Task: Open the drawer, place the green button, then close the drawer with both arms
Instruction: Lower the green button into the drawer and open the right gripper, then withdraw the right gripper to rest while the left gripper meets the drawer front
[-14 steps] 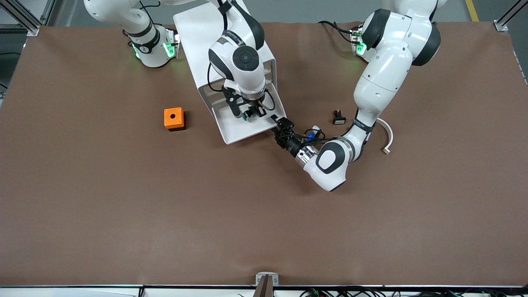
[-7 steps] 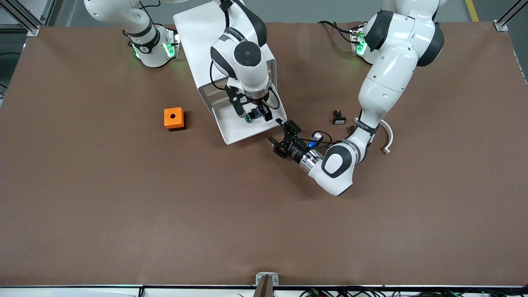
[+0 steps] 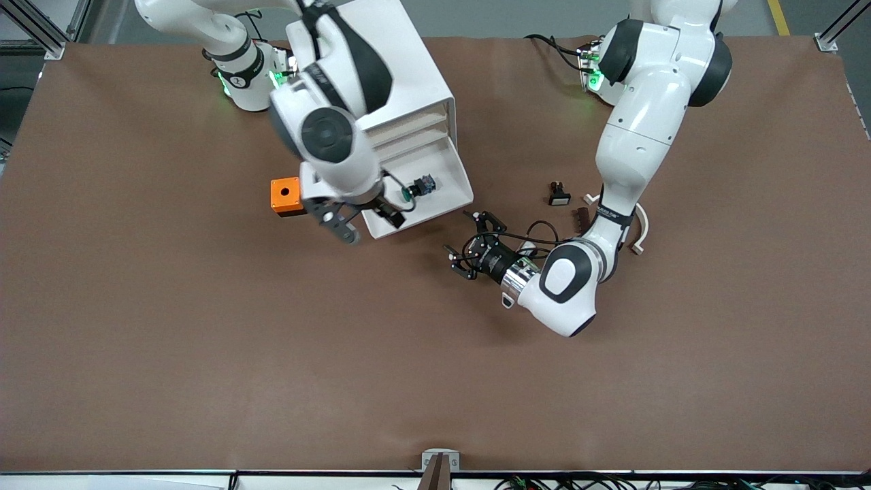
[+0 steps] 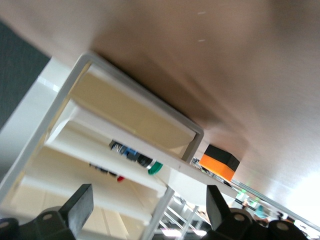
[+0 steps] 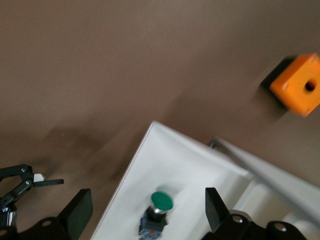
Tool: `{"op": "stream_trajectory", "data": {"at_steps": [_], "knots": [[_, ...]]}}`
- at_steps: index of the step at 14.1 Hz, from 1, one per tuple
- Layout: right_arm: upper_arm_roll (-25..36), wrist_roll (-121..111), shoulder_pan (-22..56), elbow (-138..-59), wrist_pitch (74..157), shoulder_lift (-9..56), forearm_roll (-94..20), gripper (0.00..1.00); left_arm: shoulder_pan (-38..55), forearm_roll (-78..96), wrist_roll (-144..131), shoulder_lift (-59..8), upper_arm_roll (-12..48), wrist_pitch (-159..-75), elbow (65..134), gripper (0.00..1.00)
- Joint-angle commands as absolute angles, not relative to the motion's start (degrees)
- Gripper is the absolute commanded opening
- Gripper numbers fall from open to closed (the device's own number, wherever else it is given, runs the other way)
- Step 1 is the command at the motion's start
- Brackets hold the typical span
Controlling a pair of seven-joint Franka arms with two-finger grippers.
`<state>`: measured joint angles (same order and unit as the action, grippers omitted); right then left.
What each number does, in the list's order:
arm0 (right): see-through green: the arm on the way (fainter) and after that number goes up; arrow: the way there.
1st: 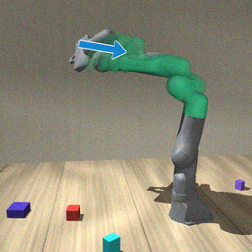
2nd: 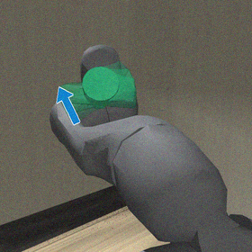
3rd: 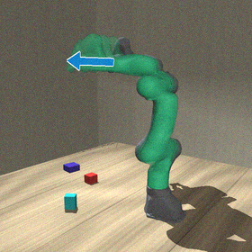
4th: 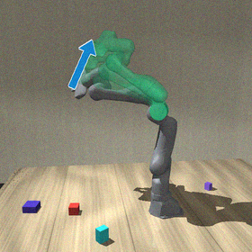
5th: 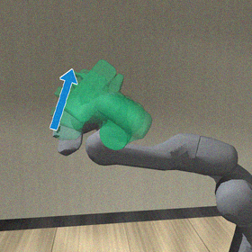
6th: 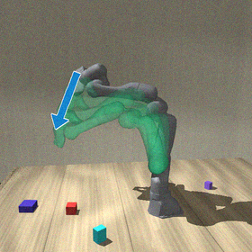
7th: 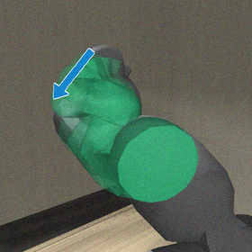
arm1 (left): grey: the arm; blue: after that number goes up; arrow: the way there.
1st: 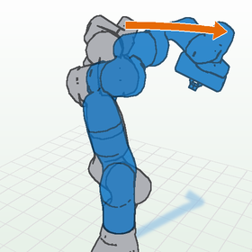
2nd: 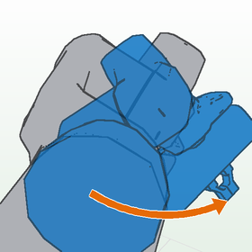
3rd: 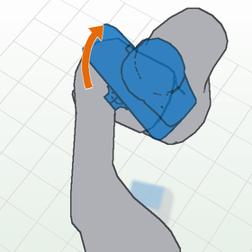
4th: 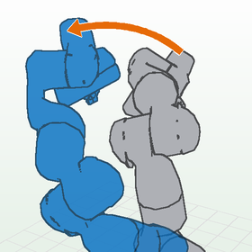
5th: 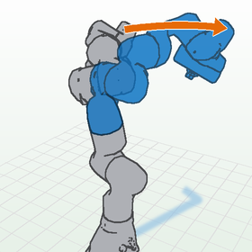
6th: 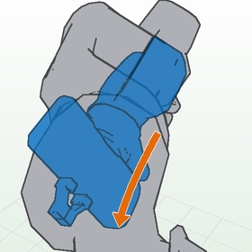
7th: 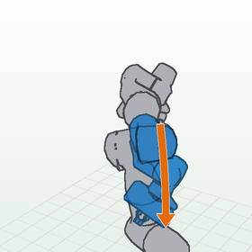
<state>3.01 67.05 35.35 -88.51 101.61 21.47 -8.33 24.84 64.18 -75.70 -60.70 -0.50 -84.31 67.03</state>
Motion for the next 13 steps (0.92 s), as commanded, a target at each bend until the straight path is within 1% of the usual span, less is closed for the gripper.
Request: {"op": "stream_trajectory", "data": {"at_steps": [1, 3, 4, 6, 8, 11, 13], "knots": [[1.9, 51.9, 28.6, -82.8, 92.9, 21.5, -6.0, 1.00, 30.8, 62.8, -66.0, -57.8, -8.0, -87.0, 67.0, 0.99], [2.0, 43.6, 24.4, -80.7, 89.0, 20.7, -5.1, 1.00, 34.4, 62.6, -60.5, -57.0, -12.0, -90.2, 67.0, 0.99], [1.9, 39.7, 22.3, -80.5, 87.9, 20.1, -4.0, 1.00, 36.5, 62.5, -59.2, -56.3, -14.7, -92.1, 67.1, 0.99], [1.9, 30.1, 18.5, -80.6, 86.0, 17.8, -1.3, 1.00, 40.0, 62.1, -54.0, -55.9, -19.3, -93.2, 67.0, 0.99], [1.9, 21.5, 13.9, -80.8, 85.1, 15.7, -1.2, 1.00, 43.7, 59.7, -47.8, -54.1, -23.7, -95.6, 67.1, 0.99], [1.9, 12.4, 8.7, -81.0, 84.3, 13.7, -0.7, 1.00, 47.4, 55.6, -44.7, -53.8, -26.9, -102.3, 67.1, 0.99], [1.9, 4.4, 5.0, -81.1, 83.3, 12.3, -0.2, 1.00, 49.4, 51.4, -44.6, -53.4, -27.1, -107.3, 67.4, 0.99]]}}
